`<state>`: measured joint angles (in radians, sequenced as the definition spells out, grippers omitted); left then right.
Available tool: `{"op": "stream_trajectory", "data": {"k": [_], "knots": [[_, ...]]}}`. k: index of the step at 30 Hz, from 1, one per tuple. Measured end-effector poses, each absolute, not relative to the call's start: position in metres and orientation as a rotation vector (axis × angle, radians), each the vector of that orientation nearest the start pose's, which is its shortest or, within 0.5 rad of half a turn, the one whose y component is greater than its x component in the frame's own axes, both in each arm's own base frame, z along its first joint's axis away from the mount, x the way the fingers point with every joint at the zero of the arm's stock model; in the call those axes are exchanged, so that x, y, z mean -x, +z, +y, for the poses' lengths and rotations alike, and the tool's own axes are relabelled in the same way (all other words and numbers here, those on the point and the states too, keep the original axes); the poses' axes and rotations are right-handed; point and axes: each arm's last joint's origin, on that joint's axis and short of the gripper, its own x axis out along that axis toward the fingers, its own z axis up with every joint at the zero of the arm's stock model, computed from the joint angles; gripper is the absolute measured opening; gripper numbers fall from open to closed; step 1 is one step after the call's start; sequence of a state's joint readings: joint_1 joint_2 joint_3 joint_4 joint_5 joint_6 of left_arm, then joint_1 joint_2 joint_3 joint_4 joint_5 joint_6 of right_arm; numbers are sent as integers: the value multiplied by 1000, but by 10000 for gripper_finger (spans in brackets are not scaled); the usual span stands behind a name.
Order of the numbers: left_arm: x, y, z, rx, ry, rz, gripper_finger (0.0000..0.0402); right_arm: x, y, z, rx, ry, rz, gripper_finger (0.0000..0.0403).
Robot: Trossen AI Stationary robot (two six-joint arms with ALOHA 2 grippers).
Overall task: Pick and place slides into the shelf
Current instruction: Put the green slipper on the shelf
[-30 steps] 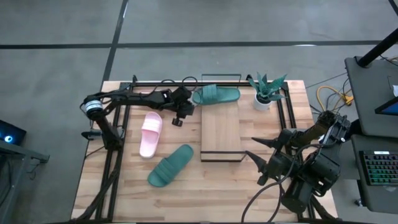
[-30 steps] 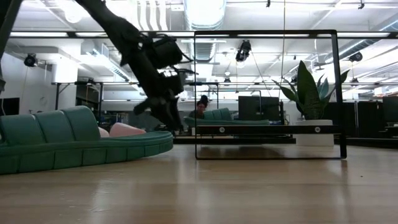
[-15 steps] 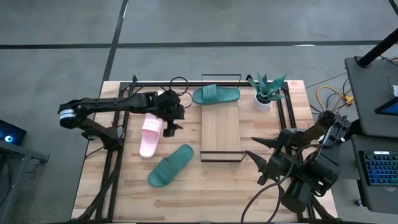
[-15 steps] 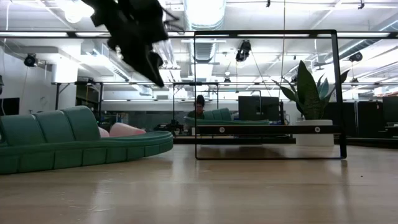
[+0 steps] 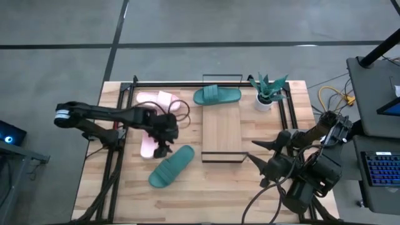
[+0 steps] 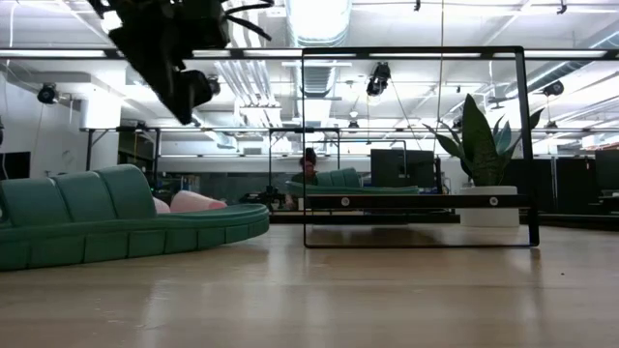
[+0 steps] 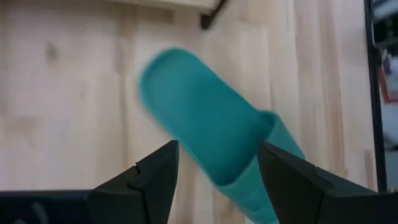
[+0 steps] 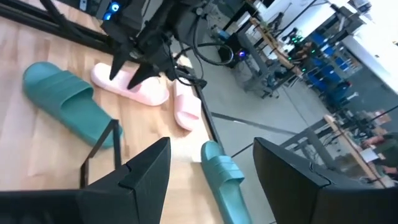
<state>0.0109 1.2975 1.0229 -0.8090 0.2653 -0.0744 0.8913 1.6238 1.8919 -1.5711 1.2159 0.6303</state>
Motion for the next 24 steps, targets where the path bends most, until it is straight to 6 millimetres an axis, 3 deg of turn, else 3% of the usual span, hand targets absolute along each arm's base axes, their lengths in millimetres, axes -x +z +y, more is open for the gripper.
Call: {"op": "stream_trajectory", "data": {"k": [6, 17, 24], "knots": [[-252, 252, -26, 183, -271, 1159, 203, -194, 414, 197, 502, -438, 514, 219], [-267, 220, -43, 42, -398, 1275, 203, -194, 414, 198, 486, -419, 534, 219], [-273, 204, -49, 135, -505, 1339, 203, -194, 414, 198, 487, -419, 535, 219]]}}
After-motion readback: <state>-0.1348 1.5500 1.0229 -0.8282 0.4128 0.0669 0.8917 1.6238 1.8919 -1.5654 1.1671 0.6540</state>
